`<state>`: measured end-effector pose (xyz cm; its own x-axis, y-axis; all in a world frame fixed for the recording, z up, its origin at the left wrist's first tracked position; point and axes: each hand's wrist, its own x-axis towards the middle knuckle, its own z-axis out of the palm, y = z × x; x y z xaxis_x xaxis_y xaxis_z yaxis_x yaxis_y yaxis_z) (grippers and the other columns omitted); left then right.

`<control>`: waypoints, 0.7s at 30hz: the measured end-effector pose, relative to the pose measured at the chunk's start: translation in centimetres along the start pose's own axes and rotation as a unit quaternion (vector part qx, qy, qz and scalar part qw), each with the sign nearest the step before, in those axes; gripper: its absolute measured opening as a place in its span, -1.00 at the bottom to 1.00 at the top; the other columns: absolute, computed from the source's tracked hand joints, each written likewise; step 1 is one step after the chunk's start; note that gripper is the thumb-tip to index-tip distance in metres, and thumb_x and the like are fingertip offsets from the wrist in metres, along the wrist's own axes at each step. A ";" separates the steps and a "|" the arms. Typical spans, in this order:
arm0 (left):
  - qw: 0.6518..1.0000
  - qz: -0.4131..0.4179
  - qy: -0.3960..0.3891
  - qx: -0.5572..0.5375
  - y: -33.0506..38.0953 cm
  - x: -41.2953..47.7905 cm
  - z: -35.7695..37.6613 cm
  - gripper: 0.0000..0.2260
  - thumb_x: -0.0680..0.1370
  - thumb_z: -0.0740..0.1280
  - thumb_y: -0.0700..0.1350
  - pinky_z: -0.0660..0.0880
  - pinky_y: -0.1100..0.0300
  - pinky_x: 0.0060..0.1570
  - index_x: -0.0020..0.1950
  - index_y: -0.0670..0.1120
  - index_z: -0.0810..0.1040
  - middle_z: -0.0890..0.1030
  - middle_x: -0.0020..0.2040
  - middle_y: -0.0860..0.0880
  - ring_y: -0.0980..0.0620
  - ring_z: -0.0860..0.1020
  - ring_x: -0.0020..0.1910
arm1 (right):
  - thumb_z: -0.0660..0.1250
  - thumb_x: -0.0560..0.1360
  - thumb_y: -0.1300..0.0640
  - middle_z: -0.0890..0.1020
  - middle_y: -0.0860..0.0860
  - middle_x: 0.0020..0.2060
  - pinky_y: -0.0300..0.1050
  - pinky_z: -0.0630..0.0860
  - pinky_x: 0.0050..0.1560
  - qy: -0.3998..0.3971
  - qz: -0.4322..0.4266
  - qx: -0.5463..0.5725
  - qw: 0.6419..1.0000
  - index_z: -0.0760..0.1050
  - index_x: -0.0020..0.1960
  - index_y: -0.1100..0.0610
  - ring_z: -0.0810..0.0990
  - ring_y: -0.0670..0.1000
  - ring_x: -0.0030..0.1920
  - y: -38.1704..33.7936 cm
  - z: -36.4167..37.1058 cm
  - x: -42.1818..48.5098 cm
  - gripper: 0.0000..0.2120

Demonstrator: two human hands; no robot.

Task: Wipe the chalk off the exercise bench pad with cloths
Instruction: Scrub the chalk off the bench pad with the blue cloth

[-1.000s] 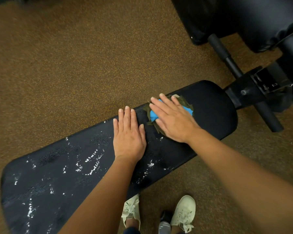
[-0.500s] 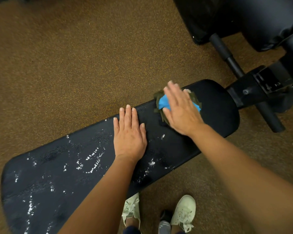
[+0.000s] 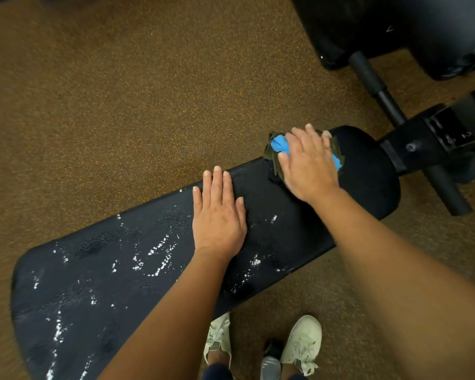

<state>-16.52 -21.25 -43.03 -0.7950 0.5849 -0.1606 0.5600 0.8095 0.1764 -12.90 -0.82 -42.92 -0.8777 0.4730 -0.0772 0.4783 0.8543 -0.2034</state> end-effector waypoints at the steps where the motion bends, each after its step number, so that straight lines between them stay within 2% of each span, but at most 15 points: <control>1: 1.000 -0.001 0.002 0.001 -0.1 0.0 0.0 -0.44 0.61 -0.18 0.09 -0.22 -0.03 0.48 0.55 -0.15 -0.01 -0.06 0.57 -0.08 -0.05 -0.17 0.54 | 0.05 0.62 -0.01 0.27 0.12 0.48 0.14 -0.17 0.49 -0.001 0.026 -0.007 1.000 0.23 0.48 0.19 0.06 0.16 0.53 -0.8 0.0 0.1 -0.51; 3: 1.000 -0.008 0.007 0.001 -0.2 0.0 0.1 -0.44 0.61 -0.16 0.09 -0.21 -0.05 0.48 0.55 -0.15 0.01 -0.04 0.57 -0.09 -0.06 -0.16 0.54 | 0.01 0.62 -0.02 0.22 0.11 0.51 0.13 -0.18 0.50 -0.010 0.008 -0.002 1.000 0.18 0.51 0.19 0.02 0.16 0.54 -2.5 0.3 -0.6 -0.48; 7: 1.000 -0.017 0.009 0.002 -0.6 -0.2 0.1 -0.44 0.61 -0.15 0.10 -0.18 -0.07 0.48 0.55 -0.17 0.04 -0.01 0.57 -0.10 -0.07 -0.13 0.54 | -0.12 0.59 -0.09 0.14 0.07 0.54 0.05 -0.15 0.49 -0.049 -0.141 -0.034 0.988 0.11 0.54 0.16 0.00 0.10 0.55 -1.6 0.0 -2.9 -0.41; 9: 1.000 -0.016 0.008 0.007 -1.0 -0.3 0.0 -0.43 0.61 -0.15 0.10 -0.19 -0.07 0.48 0.55 -0.17 0.03 -0.02 0.57 -0.11 -0.08 -0.14 0.54 | -0.10 0.61 -0.10 0.10 0.06 0.55 0.05 -0.18 0.49 -0.051 -0.122 -0.037 0.991 0.07 0.55 0.15 -0.05 0.09 0.55 -0.9 -0.1 -2.3 -0.42; 12: 1.000 -0.018 0.011 0.008 -1.4 -0.4 0.0 -0.43 0.62 -0.14 0.10 -0.17 -0.10 0.48 0.54 -0.19 0.03 0.00 0.57 -0.12 -0.09 -0.12 0.54 | -0.02 0.63 -0.06 0.10 0.08 0.55 0.13 -0.18 0.50 -0.036 0.014 -0.019 0.999 0.09 0.54 0.17 -0.08 0.13 0.55 -3.0 0.1 -0.8 -0.45; 13: 1.000 -0.020 0.013 0.006 -1.5 -0.5 -0.1 -0.44 0.62 -0.14 0.10 -0.15 -0.11 0.48 0.54 -0.19 0.05 0.02 0.56 -0.13 -0.09 -0.11 0.54 | -0.02 0.63 -0.05 0.11 0.08 0.55 0.15 -0.19 0.50 -0.033 0.035 -0.018 0.999 0.10 0.54 0.17 -0.08 0.14 0.55 -4.2 0.2 -0.7 -0.46; 14: 1.000 -0.021 0.014 0.005 -1.5 -0.5 -0.1 -0.44 0.62 -0.13 0.09 -0.13 -0.13 0.48 0.53 -0.20 0.06 0.03 0.56 -0.13 -0.10 -0.10 0.54 | -0.02 0.62 -0.05 0.11 0.08 0.55 0.16 -0.19 0.50 -0.035 0.023 -0.020 0.999 0.11 0.53 0.17 -0.08 0.15 0.55 -5.2 0.4 -0.9 -0.46; 18: 1.000 -0.027 0.012 0.004 -1.8 -0.8 -0.1 -0.44 0.62 -0.14 0.09 -0.13 -0.13 0.48 0.54 -0.19 0.05 0.02 0.56 -0.13 -0.09 -0.10 0.54 | -0.01 0.61 -0.07 0.16 0.04 0.54 0.11 -0.13 0.50 -0.059 -0.152 -0.032 0.986 0.15 0.53 0.13 -0.02 0.11 0.55 -4.2 0.3 -2.4 -0.46; 19: 1.000 -0.026 0.011 0.005 -2.0 -0.9 -0.1 -0.44 0.62 -0.14 0.09 -0.14 -0.12 0.48 0.54 -0.19 0.04 0.01 0.57 -0.12 -0.09 -0.12 0.54 | 0.00 0.61 -0.08 0.16 0.04 0.54 0.10 -0.14 0.50 -0.060 -0.157 -0.032 0.985 0.14 0.53 0.12 -0.02 0.10 0.55 -3.1 0.1 -2.2 -0.46; 21: 1.000 -0.022 0.009 0.007 -2.3 -1.0 -0.1 -0.44 0.62 -0.15 0.10 -0.15 -0.12 0.48 0.55 -0.18 0.02 -0.02 0.57 -0.11 -0.08 -0.14 0.54 | 0.04 0.61 -0.07 0.20 0.06 0.52 0.13 -0.15 0.50 -0.049 -0.084 -0.024 0.995 0.16 0.52 0.13 -0.01 0.12 0.55 -1.3 -0.3 -1.3 -0.47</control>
<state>-16.99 -23.69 -43.14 -0.8231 0.5474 -0.1514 0.5269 0.8355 0.1560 -12.41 -2.48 -42.22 -0.9431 0.3015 -0.1404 0.3233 0.9301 -0.1743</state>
